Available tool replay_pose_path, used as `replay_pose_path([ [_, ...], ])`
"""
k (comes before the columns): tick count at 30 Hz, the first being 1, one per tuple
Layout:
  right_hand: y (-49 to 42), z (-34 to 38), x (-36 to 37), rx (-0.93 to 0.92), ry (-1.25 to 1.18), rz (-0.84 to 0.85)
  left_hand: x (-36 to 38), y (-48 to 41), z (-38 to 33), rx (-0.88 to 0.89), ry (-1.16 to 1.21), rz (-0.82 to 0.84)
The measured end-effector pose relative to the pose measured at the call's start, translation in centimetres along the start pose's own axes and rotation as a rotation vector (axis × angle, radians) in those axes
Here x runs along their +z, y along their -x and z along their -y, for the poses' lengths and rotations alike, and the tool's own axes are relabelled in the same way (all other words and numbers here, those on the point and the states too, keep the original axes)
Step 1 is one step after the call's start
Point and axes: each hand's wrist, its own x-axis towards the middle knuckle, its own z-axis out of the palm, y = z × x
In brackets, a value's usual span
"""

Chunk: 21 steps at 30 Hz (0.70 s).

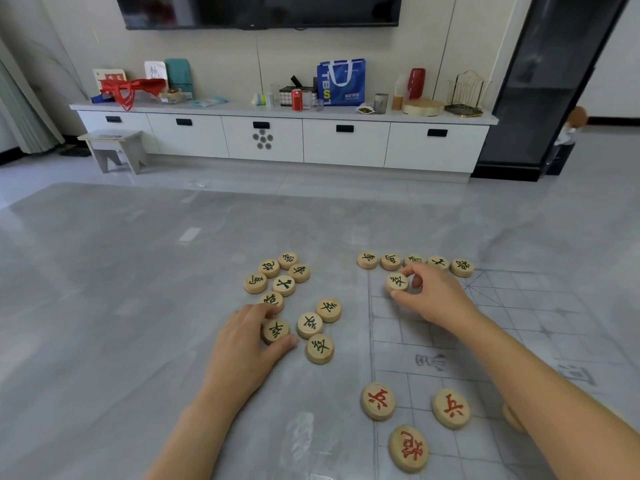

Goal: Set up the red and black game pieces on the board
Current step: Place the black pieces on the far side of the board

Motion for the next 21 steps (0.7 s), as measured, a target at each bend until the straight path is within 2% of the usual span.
replay_pose_path([
  [5, 0.9, 0.4, -0.1, -0.022, 0.025, 0.074, -0.1, 0.2, -0.1, 0.001, 0.024, -0.020],
  [12, 3.1, 2.0, 1.2, -0.143, 0.086, 0.171, -0.2, 0.3, -0.2, -0.016, 0.034, -0.015],
  [21, 3.4, 2.5, 1.8, -0.108, 0.122, 0.187, -0.1, 0.2, 0.0, -0.017, 0.044, -0.023],
])
